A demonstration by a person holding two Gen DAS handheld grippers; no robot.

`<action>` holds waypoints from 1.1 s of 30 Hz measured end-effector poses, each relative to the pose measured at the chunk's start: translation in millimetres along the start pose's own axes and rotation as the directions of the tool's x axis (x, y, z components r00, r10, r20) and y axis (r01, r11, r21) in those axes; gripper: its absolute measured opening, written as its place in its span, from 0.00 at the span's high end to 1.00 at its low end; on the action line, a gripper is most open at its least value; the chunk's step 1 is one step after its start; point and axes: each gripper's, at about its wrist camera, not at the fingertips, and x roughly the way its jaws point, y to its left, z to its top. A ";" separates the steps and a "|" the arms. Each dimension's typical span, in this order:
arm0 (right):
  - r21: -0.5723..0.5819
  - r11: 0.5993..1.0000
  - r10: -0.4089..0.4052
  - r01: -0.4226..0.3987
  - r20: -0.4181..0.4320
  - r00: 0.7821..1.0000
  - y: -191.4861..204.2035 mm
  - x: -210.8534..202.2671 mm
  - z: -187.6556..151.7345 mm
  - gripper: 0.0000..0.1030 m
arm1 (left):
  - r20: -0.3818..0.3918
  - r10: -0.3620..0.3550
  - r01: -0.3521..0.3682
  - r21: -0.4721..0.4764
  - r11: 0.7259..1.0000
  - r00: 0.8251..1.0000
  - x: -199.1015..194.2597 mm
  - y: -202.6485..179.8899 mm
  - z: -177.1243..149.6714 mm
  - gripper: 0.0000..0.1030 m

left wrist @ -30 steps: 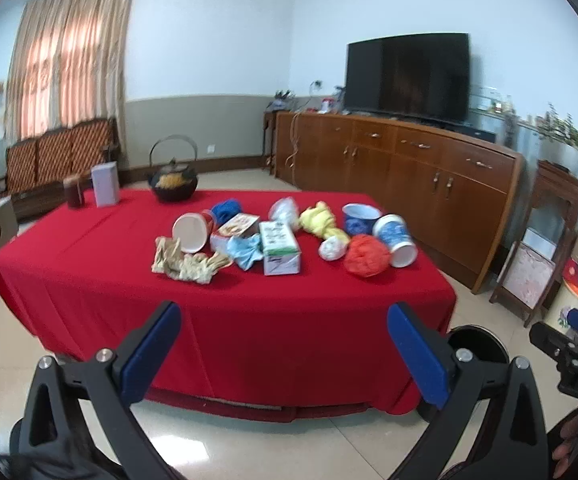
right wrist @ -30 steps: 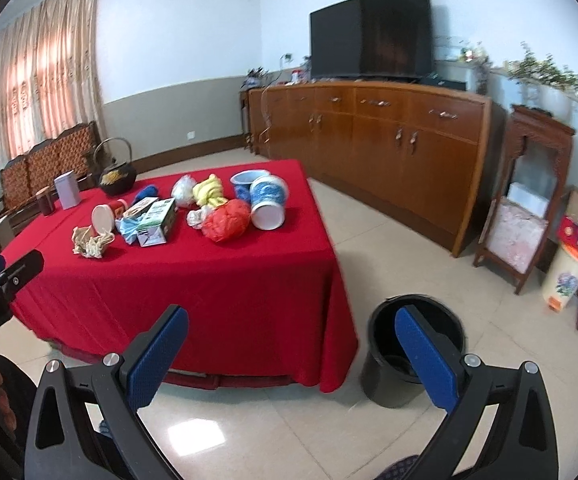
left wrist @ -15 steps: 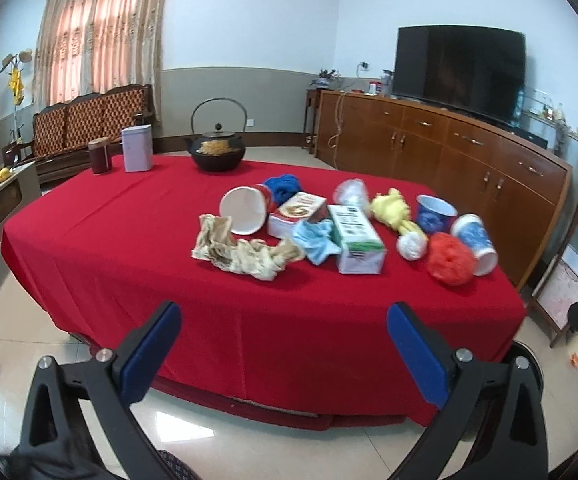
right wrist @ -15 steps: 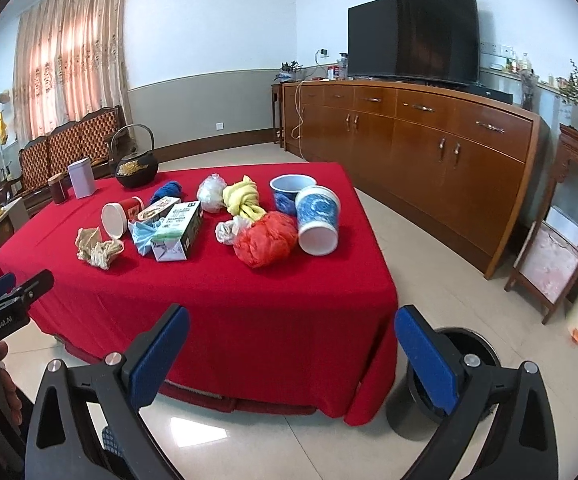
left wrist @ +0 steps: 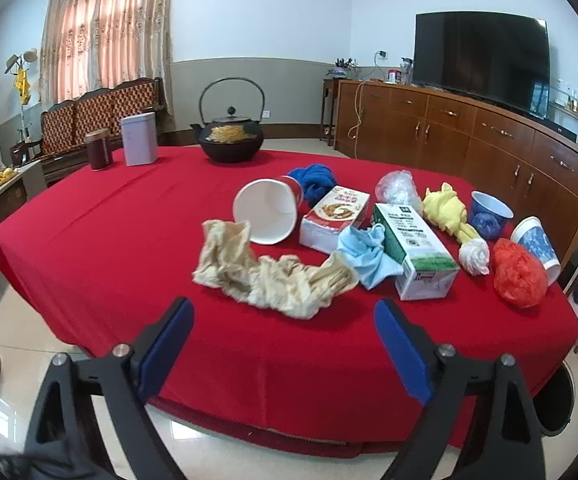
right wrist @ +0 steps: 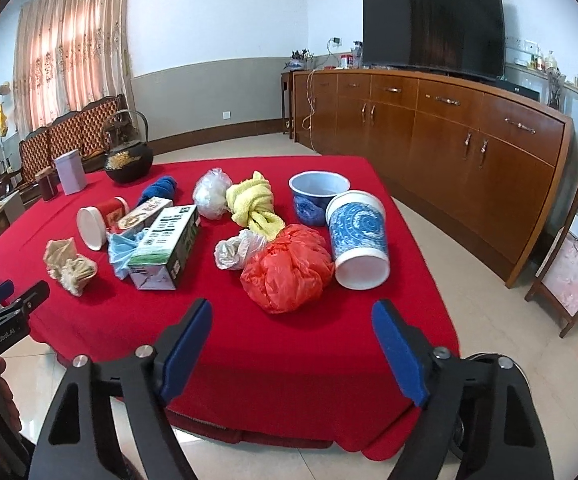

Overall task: Collect trash
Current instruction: 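Grasp the red plastic bag with the right gripper while the left grasps beige paper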

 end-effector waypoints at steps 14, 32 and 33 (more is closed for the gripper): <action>0.023 1.000 0.012 -0.011 -0.078 0.997 -0.6 68.7 4.2 0.37 | -0.030 0.017 -0.016 0.041 0.999 0.999 51.6 -21.2 6.1 0.23; 0.019 0.996 0.091 -0.091 0.008 0.996 2.6 54.6 9.6 0.91 | 0.049 -0.012 0.010 0.027 1.000 0.999 33.3 -20.1 10.6 0.90; 0.019 0.996 0.092 -0.093 0.016 0.996 2.0 49.9 11.2 0.91 | 0.055 -0.014 0.012 0.028 1.000 0.998 30.8 -20.1 12.0 0.90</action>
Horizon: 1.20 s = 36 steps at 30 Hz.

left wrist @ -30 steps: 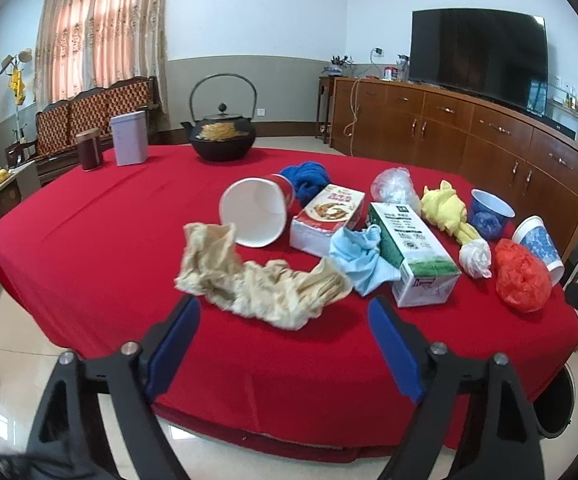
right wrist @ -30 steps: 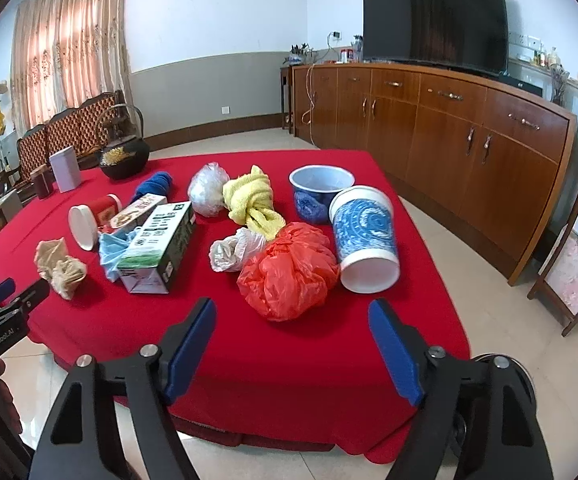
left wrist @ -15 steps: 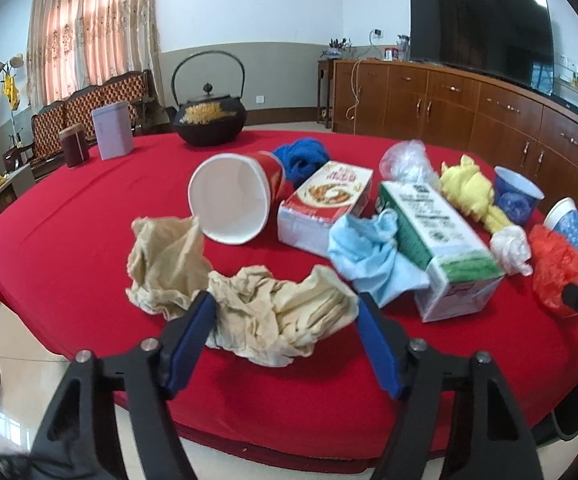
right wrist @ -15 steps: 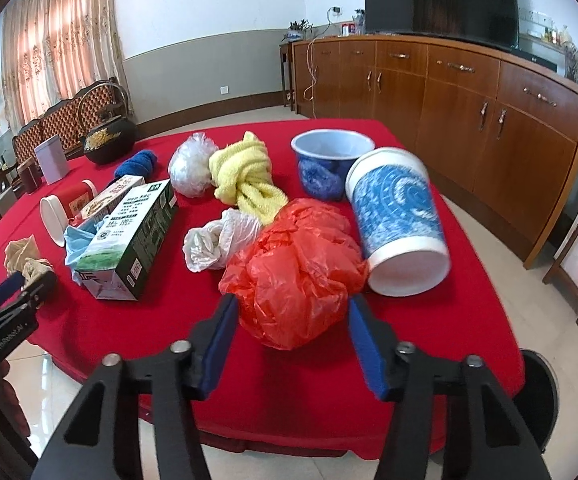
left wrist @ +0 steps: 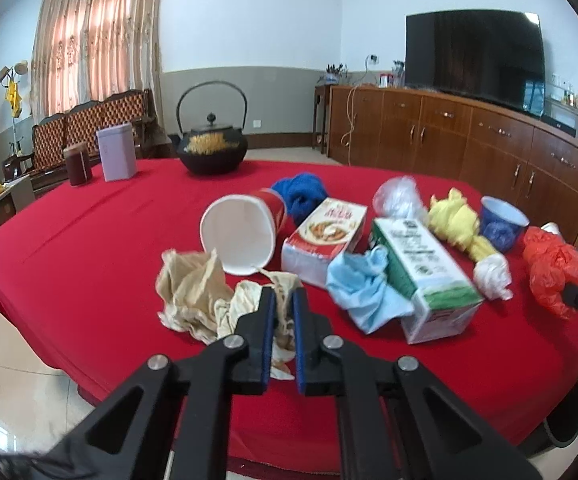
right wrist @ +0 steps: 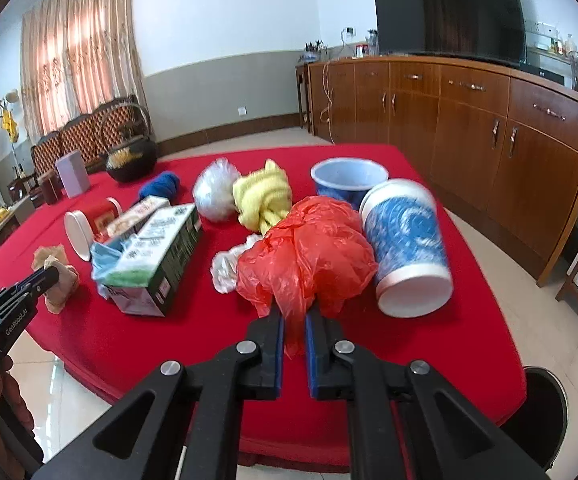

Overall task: Collect trash
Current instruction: 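Grasp the red plastic bag with the right gripper while the left grasps beige paper, then carry the red bag with the right gripper over the black bucket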

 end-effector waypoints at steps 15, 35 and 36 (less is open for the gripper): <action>0.021 0.999 -0.042 0.040 0.080 0.996 -19.8 -63.3 1.7 0.91 | 0.084 -0.093 0.089 0.047 0.995 0.992 -45.1 -36.0 16.0 0.91; 0.112 0.980 -0.173 0.163 0.093 0.980 -89.5 -129.6 -27.0 0.91 | 0.114 -0.271 0.256 0.131 0.958 0.956 -87.1 -105.1 19.5 0.92; 0.120 0.977 -0.187 0.176 0.092 0.978 -96.1 -135.1 -29.6 0.91 | 0.110 -0.293 0.277 0.142 0.950 0.950 -89.9 -114.4 18.2 0.92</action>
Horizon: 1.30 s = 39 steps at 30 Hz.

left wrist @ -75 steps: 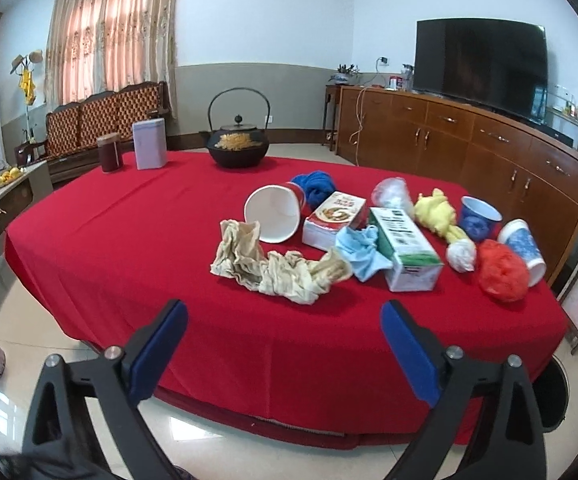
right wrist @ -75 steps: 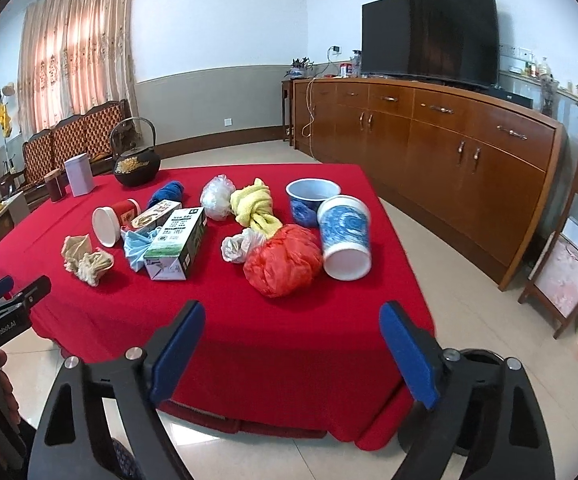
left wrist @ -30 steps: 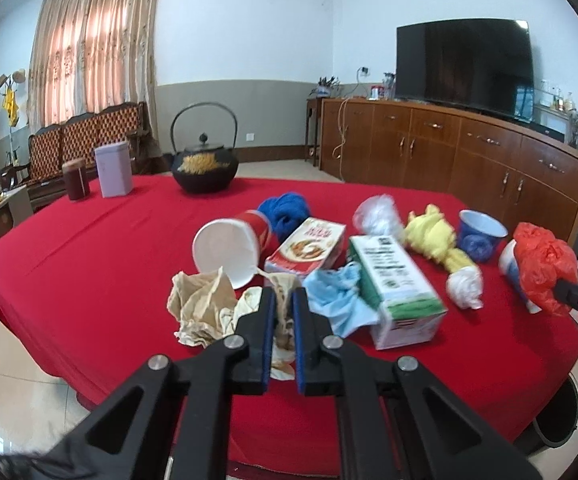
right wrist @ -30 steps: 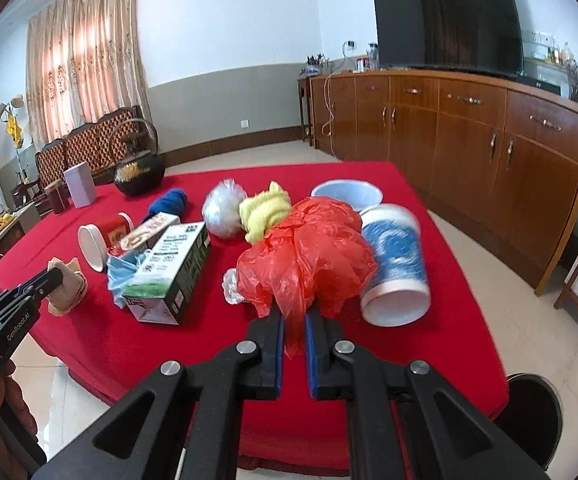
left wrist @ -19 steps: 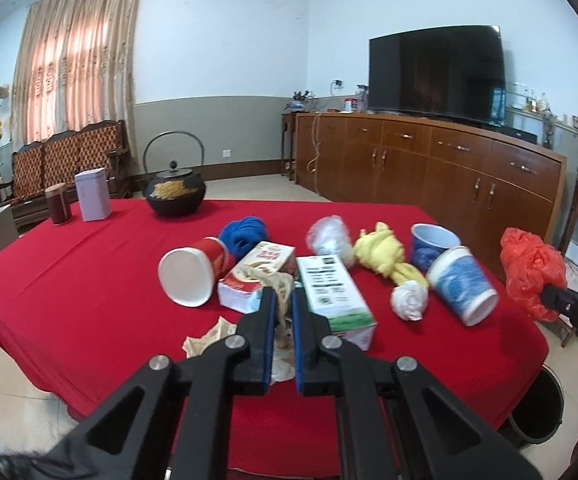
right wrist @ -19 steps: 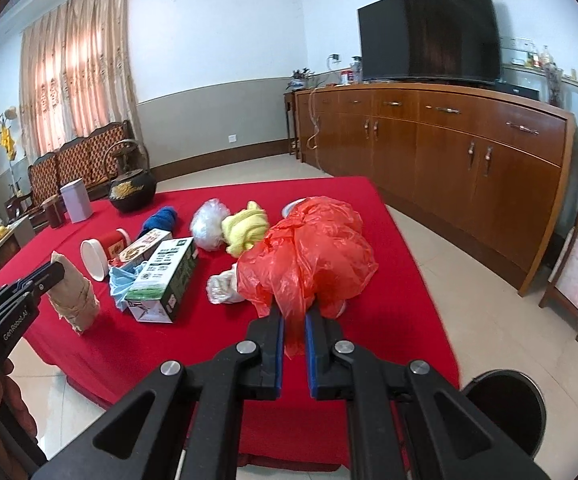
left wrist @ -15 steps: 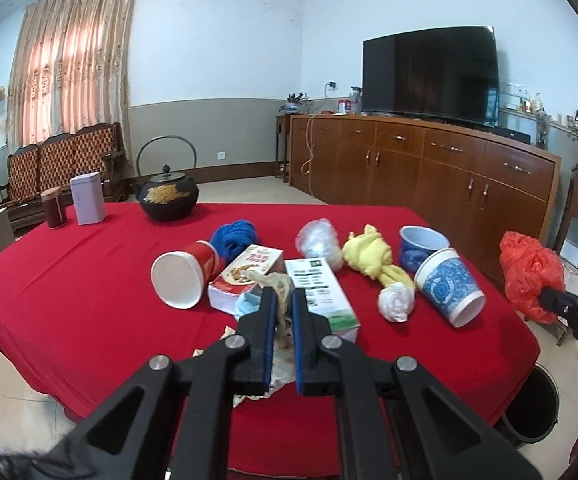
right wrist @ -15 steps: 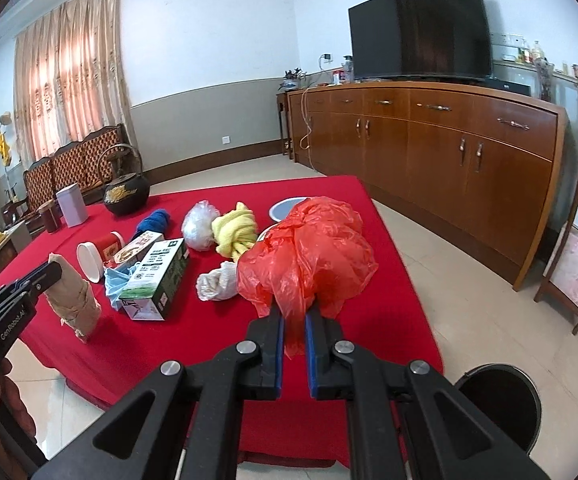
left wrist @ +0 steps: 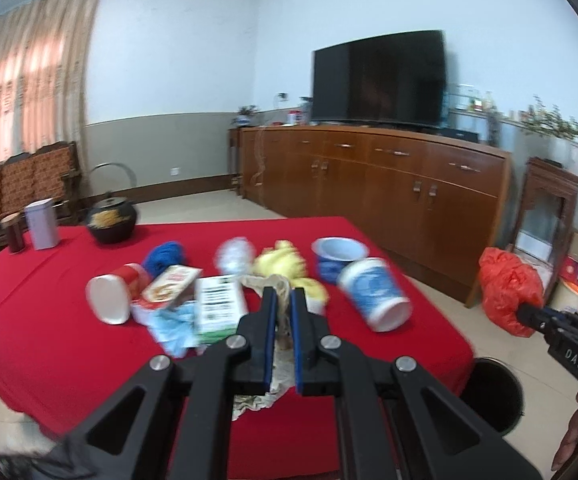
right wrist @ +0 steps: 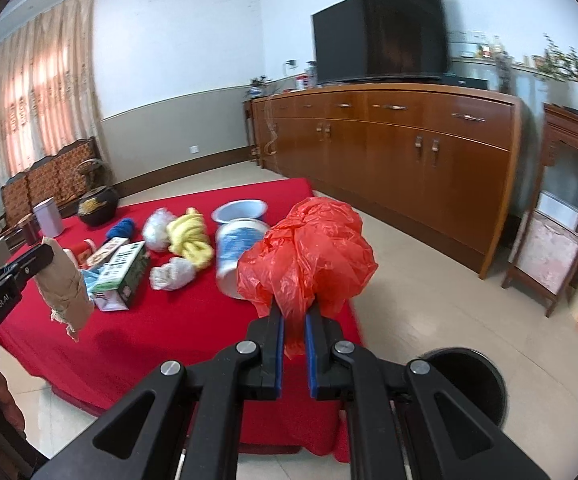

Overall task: Collect trash
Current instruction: 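Carry the red bag with the right gripper over the black bucket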

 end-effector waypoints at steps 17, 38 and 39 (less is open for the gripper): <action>0.106 0.976 -0.186 0.189 -0.036 0.982 -137.5 -57.6 -35.3 0.91 | -0.097 -0.239 0.249 0.115 0.962 0.966 5.1 -150.1 -17.6 0.92; 0.153 0.968 -0.171 0.200 -0.181 0.969 -217.1 -31.7 -89.7 0.91 | -0.295 -0.308 0.367 0.172 0.914 0.905 47.9 -255.5 -69.3 0.92; 0.145 0.970 -0.166 0.195 -0.195 0.967 -218.8 -27.0 -92.2 0.91 | -0.304 -0.314 0.375 0.165 0.912 0.899 50.6 -257.0 -71.8 0.92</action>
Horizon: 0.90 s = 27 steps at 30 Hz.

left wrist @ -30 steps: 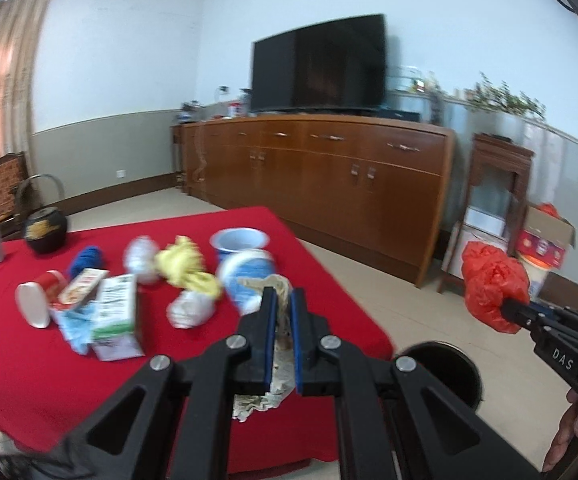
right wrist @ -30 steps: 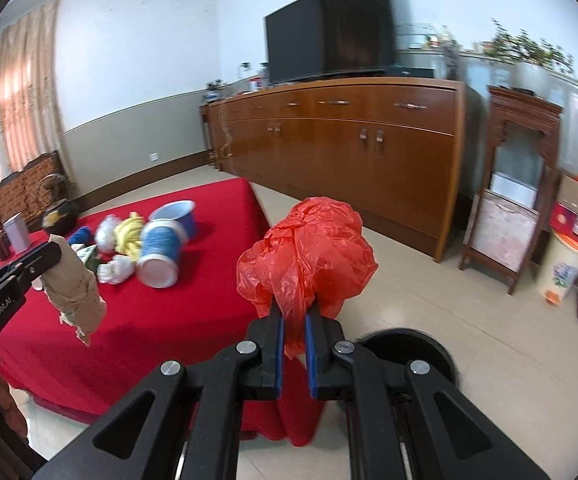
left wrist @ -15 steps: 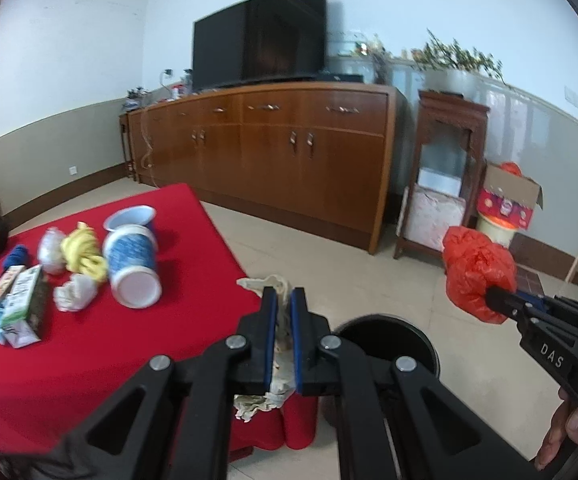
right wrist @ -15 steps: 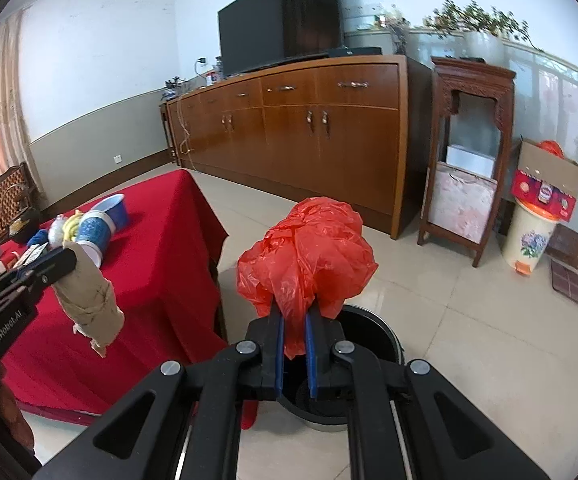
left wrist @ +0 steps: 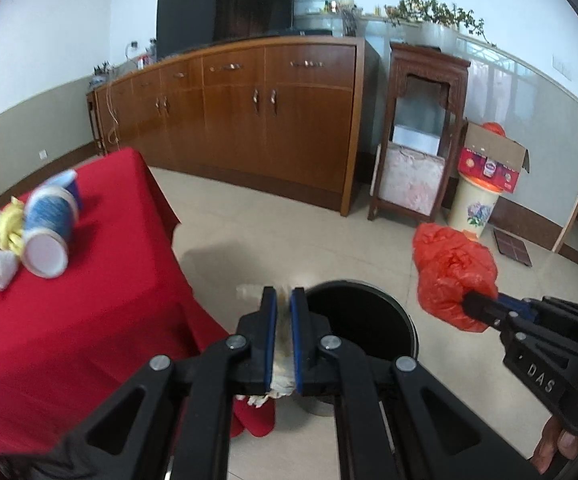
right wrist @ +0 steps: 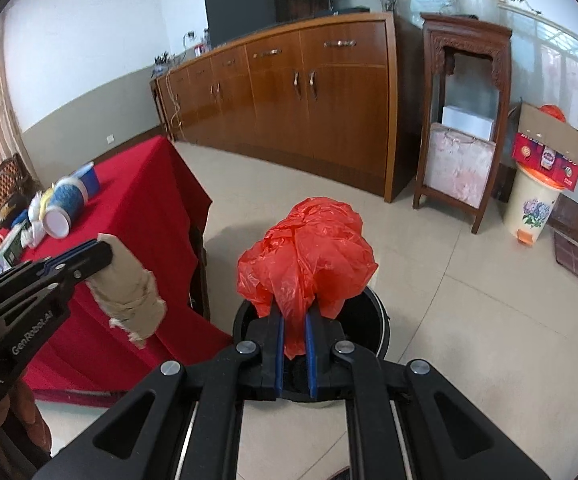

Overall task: Collect trash
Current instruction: 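Carry the red bag with the right gripper over the black bucket, then open the right gripper to drop the red bag into the bucket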

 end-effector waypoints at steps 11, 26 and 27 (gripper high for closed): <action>-0.040 0.999 0.008 -0.013 -0.126 0.992 -22.8 56.6 -5.2 0.91 | -0.110 -0.044 0.042 -0.020 0.999 0.993 49.2 -10.2 -14.8 0.92; -0.033 0.994 -0.113 0.108 -0.220 0.969 -47.3 121.8 -14.6 0.06 | -0.126 0.031 -0.035 -0.029 0.999 0.992 86.5 -8.2 -20.8 0.08; -0.018 0.992 -0.129 0.128 -0.233 0.964 -53.4 124.2 -13.7 0.06 | -0.128 0.028 -0.032 -0.029 0.999 0.991 86.5 -7.5 -21.2 0.07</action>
